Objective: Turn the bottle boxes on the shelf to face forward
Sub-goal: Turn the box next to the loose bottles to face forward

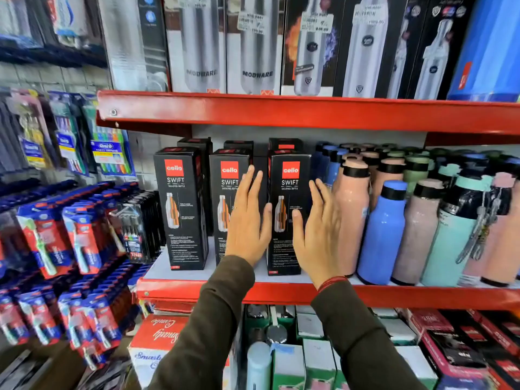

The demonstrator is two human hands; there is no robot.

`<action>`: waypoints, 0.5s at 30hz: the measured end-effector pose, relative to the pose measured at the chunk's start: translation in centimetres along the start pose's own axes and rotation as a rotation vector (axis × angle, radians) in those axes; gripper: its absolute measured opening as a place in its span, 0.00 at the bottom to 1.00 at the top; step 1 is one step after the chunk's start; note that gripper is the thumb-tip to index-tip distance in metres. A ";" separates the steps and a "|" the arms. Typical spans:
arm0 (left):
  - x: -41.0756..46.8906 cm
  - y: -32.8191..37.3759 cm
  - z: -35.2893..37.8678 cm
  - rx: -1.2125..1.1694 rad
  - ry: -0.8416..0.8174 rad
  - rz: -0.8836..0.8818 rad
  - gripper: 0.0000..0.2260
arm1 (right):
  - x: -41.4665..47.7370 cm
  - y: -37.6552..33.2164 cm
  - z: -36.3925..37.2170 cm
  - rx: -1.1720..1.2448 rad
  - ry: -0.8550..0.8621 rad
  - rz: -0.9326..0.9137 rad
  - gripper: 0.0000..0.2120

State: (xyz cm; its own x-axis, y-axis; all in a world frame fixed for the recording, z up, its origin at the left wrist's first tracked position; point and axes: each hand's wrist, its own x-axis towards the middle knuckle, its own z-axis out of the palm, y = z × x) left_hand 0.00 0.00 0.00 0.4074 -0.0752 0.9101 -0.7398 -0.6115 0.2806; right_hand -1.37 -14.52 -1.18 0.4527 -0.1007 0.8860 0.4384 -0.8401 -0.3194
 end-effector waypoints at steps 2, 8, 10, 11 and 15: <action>-1.0 -0.4 0.8 -0.104 -0.031 -0.132 0.25 | -0.7 0.9 0.9 0.095 -0.025 0.099 0.26; -4.3 -2.0 3.7 -0.211 -0.121 -0.323 0.26 | -3.0 3.8 3.9 0.359 -0.261 0.418 0.24; -5.3 -2.2 4.5 -0.205 -0.124 -0.359 0.26 | -3.7 4.4 4.4 0.387 -0.290 0.440 0.23; -5.7 -2.2 4.9 -0.213 -0.120 -0.385 0.25 | -4.0 4.5 4.5 0.416 -0.297 0.447 0.22; -6.7 -2.3 6.3 -0.281 -0.133 -0.512 0.23 | -4.7 4.6 4.8 0.513 -0.314 0.498 0.22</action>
State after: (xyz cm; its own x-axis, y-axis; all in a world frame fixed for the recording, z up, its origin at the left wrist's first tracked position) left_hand 2.29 -3.03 -8.68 0.7995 0.0644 0.5972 -0.5378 -0.3657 0.7596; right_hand 2.25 -15.34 -8.46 0.8554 -0.1809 0.4853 0.3956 -0.3767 -0.8376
